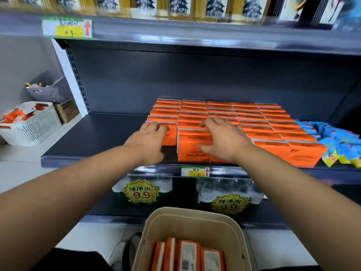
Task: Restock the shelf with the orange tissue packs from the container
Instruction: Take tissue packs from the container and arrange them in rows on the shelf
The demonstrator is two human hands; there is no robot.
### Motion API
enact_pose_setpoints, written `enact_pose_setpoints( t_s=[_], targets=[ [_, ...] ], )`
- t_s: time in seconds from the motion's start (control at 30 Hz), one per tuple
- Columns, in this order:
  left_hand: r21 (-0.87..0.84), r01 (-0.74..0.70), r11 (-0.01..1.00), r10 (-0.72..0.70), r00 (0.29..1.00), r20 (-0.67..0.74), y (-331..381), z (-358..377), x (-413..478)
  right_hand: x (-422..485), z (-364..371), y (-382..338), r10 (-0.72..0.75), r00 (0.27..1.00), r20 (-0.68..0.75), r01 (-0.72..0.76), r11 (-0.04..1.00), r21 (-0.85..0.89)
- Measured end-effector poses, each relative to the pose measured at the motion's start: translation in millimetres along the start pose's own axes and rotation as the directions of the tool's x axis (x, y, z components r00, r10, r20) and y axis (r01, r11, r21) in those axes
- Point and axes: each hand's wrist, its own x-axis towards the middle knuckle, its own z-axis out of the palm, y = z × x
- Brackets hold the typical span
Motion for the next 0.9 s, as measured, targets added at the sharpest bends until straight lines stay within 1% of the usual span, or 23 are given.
enact_pose_setpoints(
  t_s=[0.17, 0.27, 0.33, 0.47, 0.67, 0.83, 0.9],
  targets=[
    [-0.045, -0.043, 0.998, 0.042, 0.999, -0.026, 21.9, 23.0, -35.7, -38.8, 11.0, 7.1, -0.014, 0.999, 0.036, 0.014, 1.0, -0.005],
    [-0.097, -0.028, 0.995, 0.025, 0.999, -0.03, 30.1, 43.3, -53.1, -59.2, 28.3, 5.9, -0.032, 0.999, 0.044, 0.033, 0.999, -0.014],
    [-0.1, -0.007, 0.995, 0.006, 1.0, -0.007, 34.2, 62.5, -63.5, -73.3, 46.4, 5.1, -0.023, 0.998, 0.061, 0.023, 1.0, -0.005],
    [-0.044, 0.014, 0.999, -0.009, 0.993, 0.114, 42.9, 108.7, -83.2, -100.8, 95.2, 7.9, 0.037, 0.991, 0.13, -0.046, 0.997, 0.059],
    [-0.014, 0.046, 0.999, -0.04, 0.959, 0.281, 46.8, 182.0, -102.2, -127.5, 167.7, 14.8, 0.088, 0.96, 0.267, -0.105, 0.993, 0.049],
    [-0.025, 0.096, 0.995, -0.076, 0.9, 0.43, 53.2, 239.5, -119.1, -146.3, 224.3, 8.8, 0.064, 0.921, 0.385, -0.07, 0.998, 0.003],
    [-0.01, 0.103, 0.995, -0.084, 0.864, 0.496, 57.9, 261.2, -127.1, -154.6, 247.0, 3.9, 0.054, 0.884, 0.464, -0.069, 0.997, 0.017]
  ],
)
